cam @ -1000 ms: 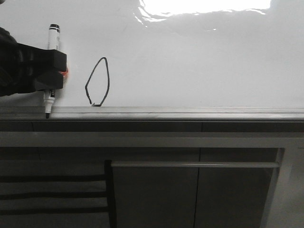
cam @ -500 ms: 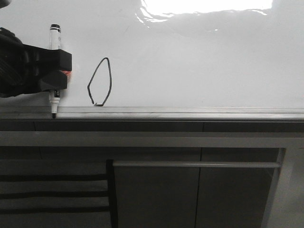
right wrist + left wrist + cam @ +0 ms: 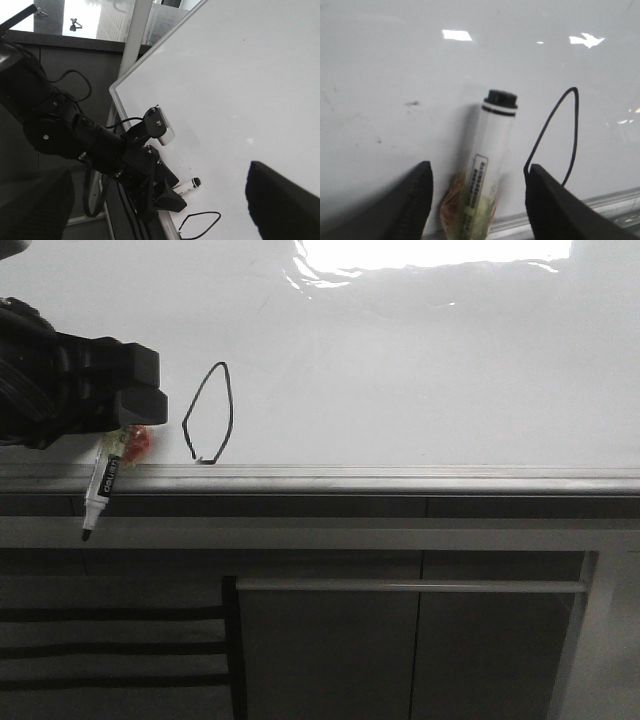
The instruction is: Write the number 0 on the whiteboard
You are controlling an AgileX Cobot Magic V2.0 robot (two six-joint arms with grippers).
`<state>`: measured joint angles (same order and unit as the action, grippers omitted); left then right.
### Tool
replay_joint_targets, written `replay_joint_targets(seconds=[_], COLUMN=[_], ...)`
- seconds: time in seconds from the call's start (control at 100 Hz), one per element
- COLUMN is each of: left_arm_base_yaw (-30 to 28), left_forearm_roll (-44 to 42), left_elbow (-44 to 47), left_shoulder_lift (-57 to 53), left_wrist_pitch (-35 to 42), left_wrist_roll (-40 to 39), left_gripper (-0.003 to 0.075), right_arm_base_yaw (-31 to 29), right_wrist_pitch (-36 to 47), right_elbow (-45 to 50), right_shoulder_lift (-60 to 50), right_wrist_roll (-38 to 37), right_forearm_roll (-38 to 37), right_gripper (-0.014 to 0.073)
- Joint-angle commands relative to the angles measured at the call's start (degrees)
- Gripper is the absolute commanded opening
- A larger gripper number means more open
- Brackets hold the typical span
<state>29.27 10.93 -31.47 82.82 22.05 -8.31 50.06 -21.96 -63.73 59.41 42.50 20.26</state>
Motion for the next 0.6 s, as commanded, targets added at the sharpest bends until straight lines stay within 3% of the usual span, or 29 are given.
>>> replay_joint_targets(seconds=[0.0,0.08,0.13,0.32,0.59], left_arm_base_yaw=[-0.43,-0.56,-0.56,-0.56,-0.56], left_forearm_roll=[1.57,1.57,1.57,1.57,1.57], left_elbow=[-1.71,-1.71,-1.71,-1.71,-1.71], left_shoulder_lift=[-0.65,-0.65,-0.65,-0.65,-0.65], left_wrist_pitch=[3.91,4.43,4.9,4.99,5.7], left_wrist_roll=[0.06,1.11,1.27,1.27,1.27], left_gripper=[0.0421,0.0411,0.0363,-0.0016,-0.0014], right_arm_base_yaw=[-0.18,-0.18,-0.18,-0.18,-0.18], right_wrist_pitch=[3.55,3.57,3.57,3.54,1.45], right_elbow=[-1.51,-1.51,-1.51,-1.51,-1.51], right_shoulder_lift=[-1.3,-2.54,-2.53,-4.59,-4.61], right_wrist_roll=[0.24,0.24,0.24,0.24,0.24], right_forearm_roll=[-0.17,-0.17,-0.17,-0.26,-0.26], right_gripper=[0.0609,0.0595,0.0568,0.0456,0.0444])
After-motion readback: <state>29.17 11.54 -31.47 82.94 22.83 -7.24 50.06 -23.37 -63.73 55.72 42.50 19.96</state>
